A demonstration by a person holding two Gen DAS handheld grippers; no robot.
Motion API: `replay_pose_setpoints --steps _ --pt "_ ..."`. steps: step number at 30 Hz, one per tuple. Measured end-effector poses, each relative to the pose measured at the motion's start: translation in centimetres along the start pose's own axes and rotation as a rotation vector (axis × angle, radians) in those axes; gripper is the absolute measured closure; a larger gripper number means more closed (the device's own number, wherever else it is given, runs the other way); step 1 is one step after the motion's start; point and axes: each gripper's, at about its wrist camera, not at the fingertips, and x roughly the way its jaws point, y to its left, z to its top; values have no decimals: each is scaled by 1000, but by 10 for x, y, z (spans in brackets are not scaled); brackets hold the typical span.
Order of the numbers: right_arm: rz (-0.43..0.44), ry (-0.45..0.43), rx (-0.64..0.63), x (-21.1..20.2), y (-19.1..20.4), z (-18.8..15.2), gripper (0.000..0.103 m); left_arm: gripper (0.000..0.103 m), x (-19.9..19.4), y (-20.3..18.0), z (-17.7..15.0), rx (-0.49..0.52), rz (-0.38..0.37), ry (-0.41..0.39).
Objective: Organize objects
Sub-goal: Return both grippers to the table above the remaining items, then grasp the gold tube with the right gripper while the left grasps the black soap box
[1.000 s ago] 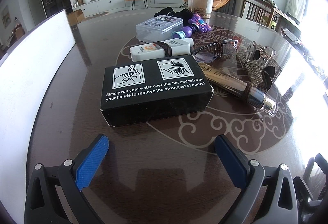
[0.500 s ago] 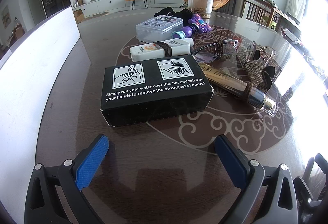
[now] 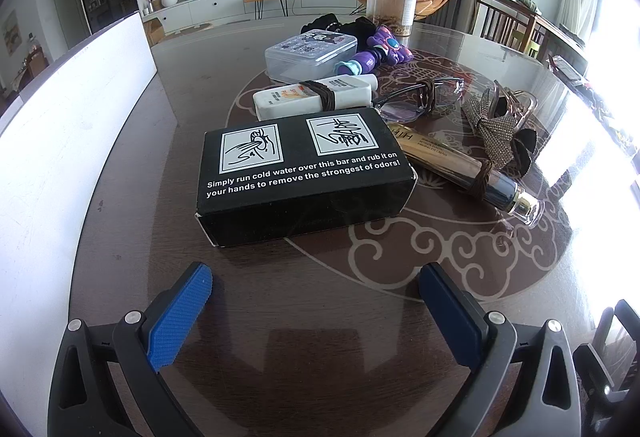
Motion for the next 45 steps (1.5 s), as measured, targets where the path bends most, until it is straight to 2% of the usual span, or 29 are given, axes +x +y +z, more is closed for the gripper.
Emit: replay_pose_setpoints --steps 7,10,12,13,15,17,19,21,23,24,25,26,27,28,31,34,36,37,41,45 --pt "4 -5 4 0 -1 0 0 0 2 1 0 8 -6 -1" --pt "-1 5 -2 0 -1 0 0 0 2 -2 -2 70 -47 69" --pt "-24 53 -27 2 3 5 0 0 -6 2 -15 94 -64 76" --pt "-10 58 -32 2 5 10 0 0 -11 6 -23 189 -131 62" --pt "78 44 -68 3 16 30 0 0 -22 14 -39 202 -142 43" --pt "122 46 -141 11 34 57 1 0 -25 19 -46 224 -156 49" --pt "169 55 -210 24 56 89 12 0 -27 20 -50 240 -168 48" --pt "199 64 -276 41 80 119 19 0 -26 21 -51 244 -169 47" --pt "218 111 -331 60 102 136 31 0 -29 20 -54 241 -167 47" --pt "232 152 -357 72 113 142 43 0 -30 20 -54 241 -167 46" --pt "233 177 -367 80 119 143 49 0 -30 20 -55 241 -167 46" --pt "230 205 -375 87 122 144 59 0 -31 22 -53 241 -167 46" --pt "217 221 -381 93 125 142 72 0 -31 22 -53 241 -167 46" --pt "215 229 -375 95 123 140 77 0 -30 22 -52 236 -164 54" --pt "242 227 -307 82 106 124 77 0 -30 22 -53 240 -163 58" --pt "242 202 -253 54 79 92 77 0 -30 21 -46 240 -162 112" --pt "208 182 -214 33 61 71 76 0 -42 24 -35 228 -209 85" --pt "191 172 -189 23 52 61 76 0 -50 25 -25 237 -232 60" --pt "193 125 -92 3 32 36 76 0 -72 19 31 320 -232 -11" --pt "208 50 4 -8 18 20 76 0 -46 15 93 356 -240 18"
